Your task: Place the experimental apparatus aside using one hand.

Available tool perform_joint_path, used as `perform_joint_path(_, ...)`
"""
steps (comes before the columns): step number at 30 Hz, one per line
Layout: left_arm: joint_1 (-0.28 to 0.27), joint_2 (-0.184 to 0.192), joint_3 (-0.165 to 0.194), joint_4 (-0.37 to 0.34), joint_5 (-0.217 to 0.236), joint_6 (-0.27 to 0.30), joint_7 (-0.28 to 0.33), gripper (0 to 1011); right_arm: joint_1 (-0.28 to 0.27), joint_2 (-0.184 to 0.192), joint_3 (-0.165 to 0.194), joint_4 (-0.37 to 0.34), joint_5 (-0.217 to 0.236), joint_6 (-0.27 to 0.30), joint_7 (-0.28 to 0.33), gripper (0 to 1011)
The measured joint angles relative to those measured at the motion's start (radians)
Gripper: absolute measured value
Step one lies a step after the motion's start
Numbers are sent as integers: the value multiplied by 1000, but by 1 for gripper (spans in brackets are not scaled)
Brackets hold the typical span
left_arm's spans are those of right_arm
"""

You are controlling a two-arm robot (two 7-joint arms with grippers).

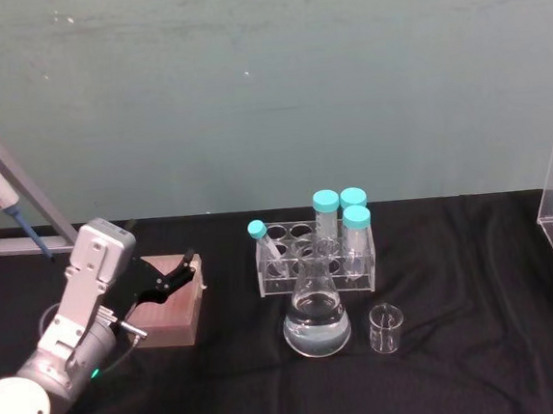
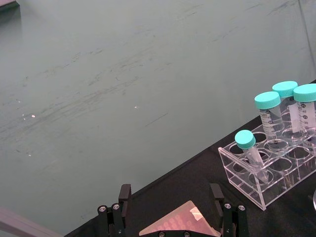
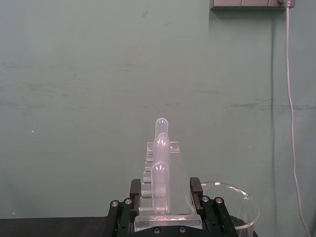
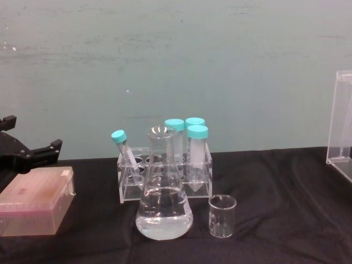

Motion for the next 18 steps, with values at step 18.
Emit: perform_joint_path(18,0,0,0,0,0,0,0,1000,9,-1,2,14,1,2,3,599)
